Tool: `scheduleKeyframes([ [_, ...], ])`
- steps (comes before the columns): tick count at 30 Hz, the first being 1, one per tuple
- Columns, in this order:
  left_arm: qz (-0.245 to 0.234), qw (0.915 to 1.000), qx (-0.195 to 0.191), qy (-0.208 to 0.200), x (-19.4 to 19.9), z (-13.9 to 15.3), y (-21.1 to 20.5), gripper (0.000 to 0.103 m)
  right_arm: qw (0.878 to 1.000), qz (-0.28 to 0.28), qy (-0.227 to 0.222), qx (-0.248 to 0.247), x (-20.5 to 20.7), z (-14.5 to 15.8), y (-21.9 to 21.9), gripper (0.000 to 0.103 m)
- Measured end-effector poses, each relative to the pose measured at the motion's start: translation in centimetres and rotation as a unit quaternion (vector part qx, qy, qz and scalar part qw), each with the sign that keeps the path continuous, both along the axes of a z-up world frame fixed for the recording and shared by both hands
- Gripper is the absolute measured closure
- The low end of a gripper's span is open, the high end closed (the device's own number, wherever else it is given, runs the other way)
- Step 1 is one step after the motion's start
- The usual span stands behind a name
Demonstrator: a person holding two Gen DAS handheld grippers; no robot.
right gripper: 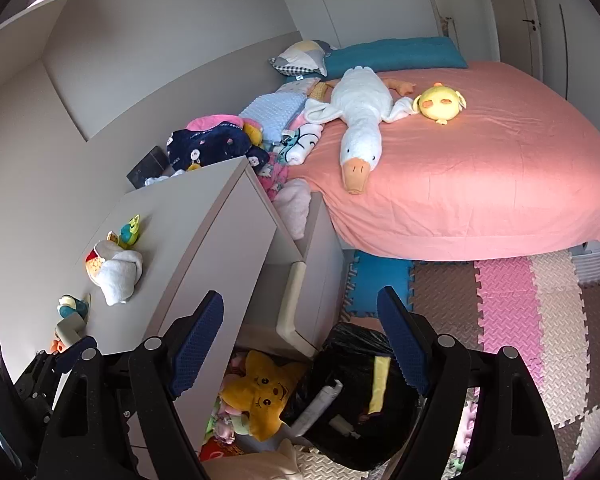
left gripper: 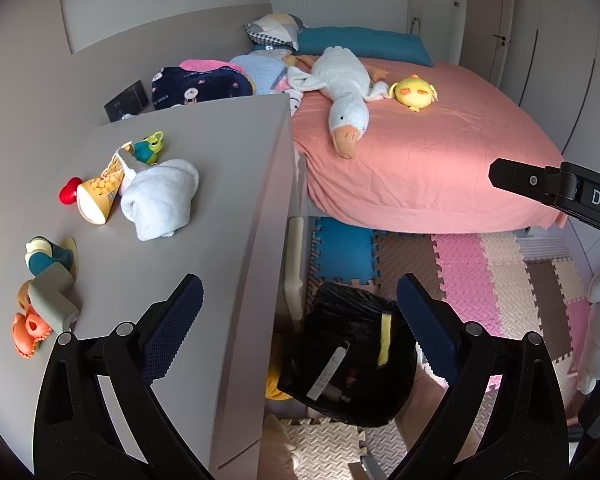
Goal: Collect trash
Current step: 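Return to the desk and grasp the grey cylinder with the left gripper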
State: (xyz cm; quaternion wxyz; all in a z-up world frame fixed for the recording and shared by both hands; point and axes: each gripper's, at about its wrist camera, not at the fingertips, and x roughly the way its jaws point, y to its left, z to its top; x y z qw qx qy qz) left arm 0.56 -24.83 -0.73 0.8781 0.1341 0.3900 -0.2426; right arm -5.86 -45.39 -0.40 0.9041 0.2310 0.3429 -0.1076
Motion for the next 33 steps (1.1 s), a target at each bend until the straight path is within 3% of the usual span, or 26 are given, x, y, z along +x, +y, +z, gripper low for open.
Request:
scheduleKeyframes([
  [19,0.067,0.9975,-0.023,0.002,1.5,0.4,5.9,0.009,0.998,0.061,0.017,-0.022,2.9,-0.1,5.2,0.023],
  [33,0.131,0.9908,-0.033,0.003,3.6,0.7,11.5,0.009,0.994,0.105,0.025,-0.022,5.8,-0.6,9.2,0.023],
])
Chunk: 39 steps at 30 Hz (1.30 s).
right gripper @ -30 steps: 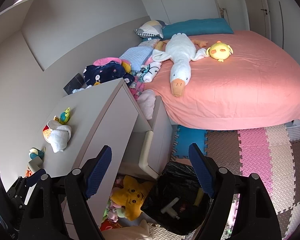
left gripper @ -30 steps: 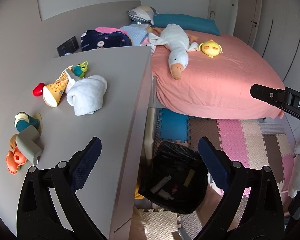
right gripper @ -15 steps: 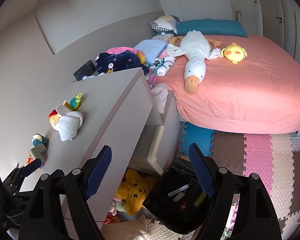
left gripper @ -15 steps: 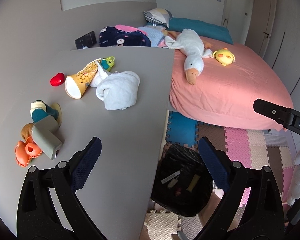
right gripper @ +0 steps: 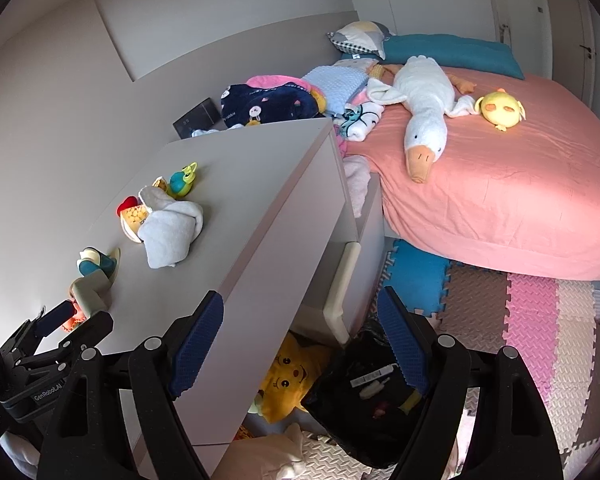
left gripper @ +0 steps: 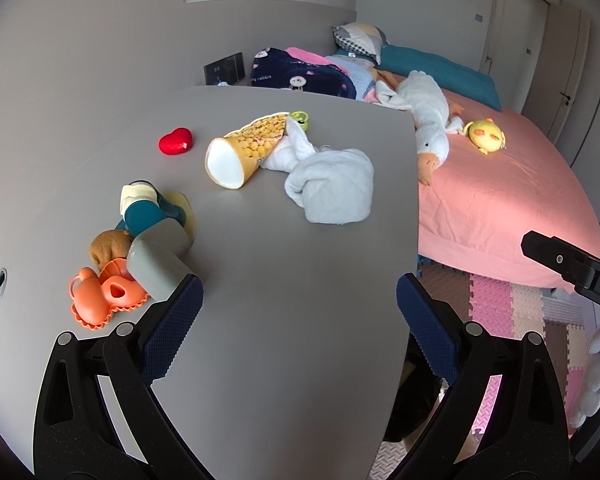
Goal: Collect trash
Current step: 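Return to the desk and grasp the grey cylinder with the left gripper, then grasp the white towel with the right gripper while the left gripper holds the grey cylinder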
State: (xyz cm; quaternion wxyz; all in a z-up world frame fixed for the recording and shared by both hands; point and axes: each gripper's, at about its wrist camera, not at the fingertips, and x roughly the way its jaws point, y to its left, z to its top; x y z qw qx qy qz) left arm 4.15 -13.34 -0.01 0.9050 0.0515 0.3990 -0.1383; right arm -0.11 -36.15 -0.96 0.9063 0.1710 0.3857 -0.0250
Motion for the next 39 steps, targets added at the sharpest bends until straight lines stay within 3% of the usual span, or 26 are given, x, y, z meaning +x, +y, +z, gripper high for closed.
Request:
scheduleKeyframes([
  [14,0.054,0.9981,0.016,-0.025,3.0,-0.7,4.4,0.012,0.999,0.038,-0.002,-0.010,2.7,-0.3,3.2,0.023],
  [19,0.067,0.9975,0.022,-0.009,4.5,-1.8,5.8,0.019,0.999,0.048,0.002,-0.013,3.6,-0.7,4.3,0.023],
  [26,0.064,0.9975,0.030,0.001,5.4,-2.6,6.1,0.021,0.998,0.055,0.006,-0.009,5.2,-1.3,5.2,0.023],
  [33,0.069,0.9967,0.041,0.015,6.8,-3.7,6.5,0.050,0.998,0.067,0.003,-0.007,7.2,-1.3,6.5,0.023],
  [39,0.068,0.9977,0.007,-0.003,6.6,-2.8,7.5,0.052,0.997,0.077,0.007,-0.001,9.0,-1.7,7.5,0.023],
])
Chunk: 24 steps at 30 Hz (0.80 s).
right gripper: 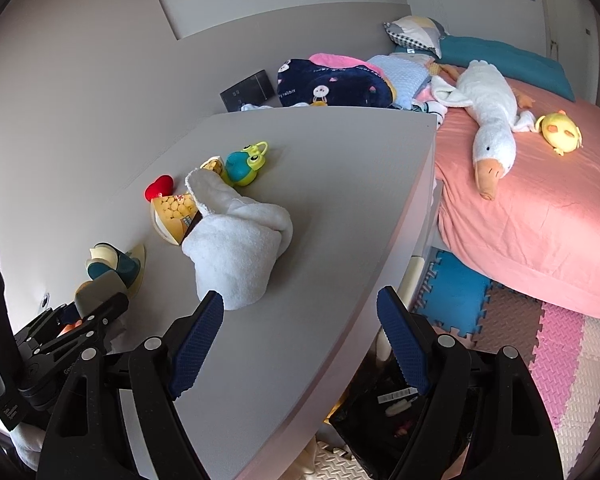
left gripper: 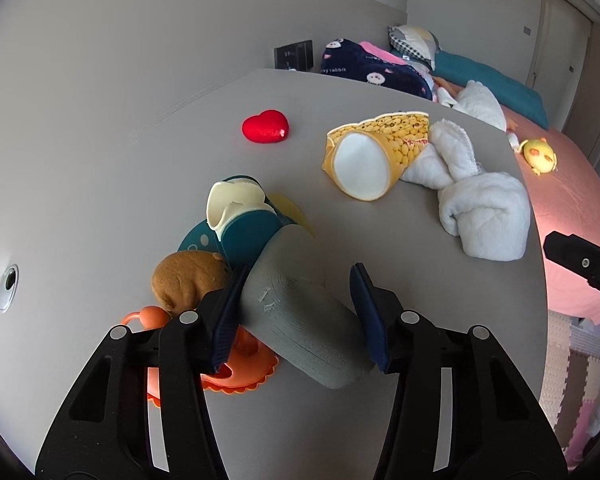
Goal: Collect trash
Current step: 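Grasp the white towel with the right gripper while the left gripper holds the grey cylinder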
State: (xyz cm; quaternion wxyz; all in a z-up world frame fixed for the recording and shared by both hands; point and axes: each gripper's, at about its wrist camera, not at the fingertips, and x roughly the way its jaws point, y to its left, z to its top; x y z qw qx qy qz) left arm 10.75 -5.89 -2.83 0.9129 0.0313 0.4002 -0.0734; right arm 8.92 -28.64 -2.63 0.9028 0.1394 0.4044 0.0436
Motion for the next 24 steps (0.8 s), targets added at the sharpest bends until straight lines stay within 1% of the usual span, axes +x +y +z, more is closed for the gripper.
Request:
scheduleKeyframes([
  [6,-0.002,0.9998,-0.002,-0.019,-0.5,1.1,0.1,0.052,1.000,0.011,0.002,0.005,1.6,-0.1,1.1,0.024],
  [11,-0.002,0.9998,-0.009,-0.016,-0.4,1.1,0.3,0.052,0.999,0.029,-0.001,0.019,3.3,-0.2,2.4,0.024],
  [14,-0.001,0.9999,-0.013,-0.008,-0.2,0.8,0.4,0.052,0.999,0.039,0.002,0.022,4.5,-0.5,3.3,0.024],
  [17,-0.002,0.9998,-0.016,-0.009,-0.3,0.8,0.5,0.052,0.999,0.042,0.001,0.029,5.3,-1.0,3.9,0.024],
  [19,-0.005,0.9997,-0.021,-0.011,-0.3,1.0,0.5,0.052,0.999,0.032,-0.016,0.040,5.5,-1.4,3.8,0.024],
  [20,-0.007,0.9996,-0.024,-0.012,-0.4,1.1,0.5,0.052,0.998,0.034,-0.029,0.055,5.4,-1.6,3.7,0.023],
  [21,-0.008,0.9995,-0.029,-0.012,-0.4,1.1,0.6,0.052,0.996,0.044,-0.029,0.074,5.5,-1.8,3.5,0.024],
  [22,-0.009,0.9993,-0.035,-0.012,-0.4,1.1,0.8,0.052,0.995,0.051,-0.025,0.076,5.6,-1.9,3.5,0.023],
  [23,-0.010,0.9991,-0.039,-0.013,-0.5,1.2,0.8,0.052,0.996,0.054,-0.027,0.060,5.5,-1.7,3.7,0.024],
  [24,-0.010,0.9990,-0.041,-0.013,-0.5,1.2,0.9,0.052,0.997,0.056,-0.025,0.036,5.4,-1.5,4.0,0.027],
])
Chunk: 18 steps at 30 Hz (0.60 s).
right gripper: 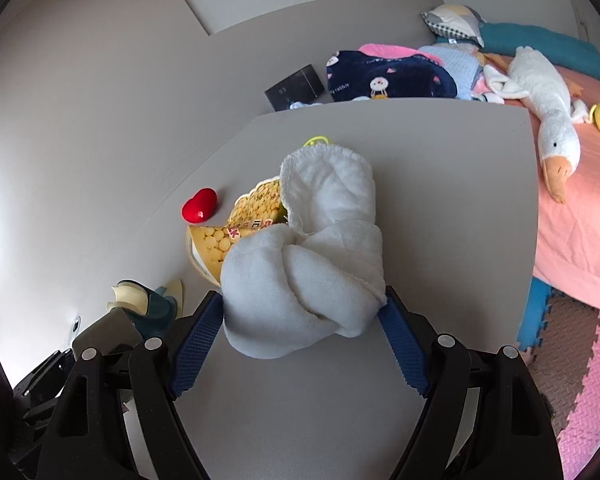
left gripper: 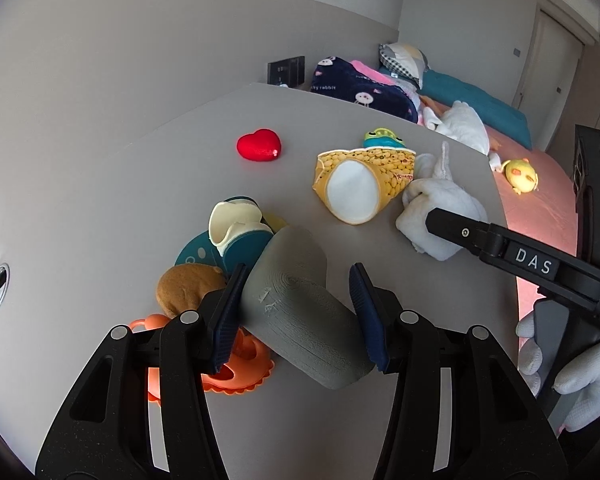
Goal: Collect trash
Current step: 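Grasp the white towel with the right gripper while the left gripper holds the grey cylinder, then carry the grey cylinder and white towel toward the black bin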
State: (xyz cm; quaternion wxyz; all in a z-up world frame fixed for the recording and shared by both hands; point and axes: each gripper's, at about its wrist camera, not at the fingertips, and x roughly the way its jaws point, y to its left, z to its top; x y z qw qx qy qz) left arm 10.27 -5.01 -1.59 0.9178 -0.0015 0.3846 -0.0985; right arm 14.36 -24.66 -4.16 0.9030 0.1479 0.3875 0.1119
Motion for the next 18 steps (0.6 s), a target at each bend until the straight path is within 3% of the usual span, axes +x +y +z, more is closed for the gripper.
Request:
scheduleKeyframes([
  [4,0.000,1.0000,0.002,-0.004,-0.2,0.1,0.0,0.052,1.000,-0.017,0.019,-0.017,0.1,0.1,0.1,0.055],
  [7,-0.001,1.0000,0.001,-0.008,-0.3,0.3,0.0,0.052,0.999,-0.018,0.019,-0.024,-0.3,0.5,0.2,0.064],
  [18,-0.005,0.9997,-0.009,-0.022,-0.8,1.5,-0.1,0.053,1.000,-0.001,-0.017,-0.026,-4.8,3.4,0.3,0.066],
])
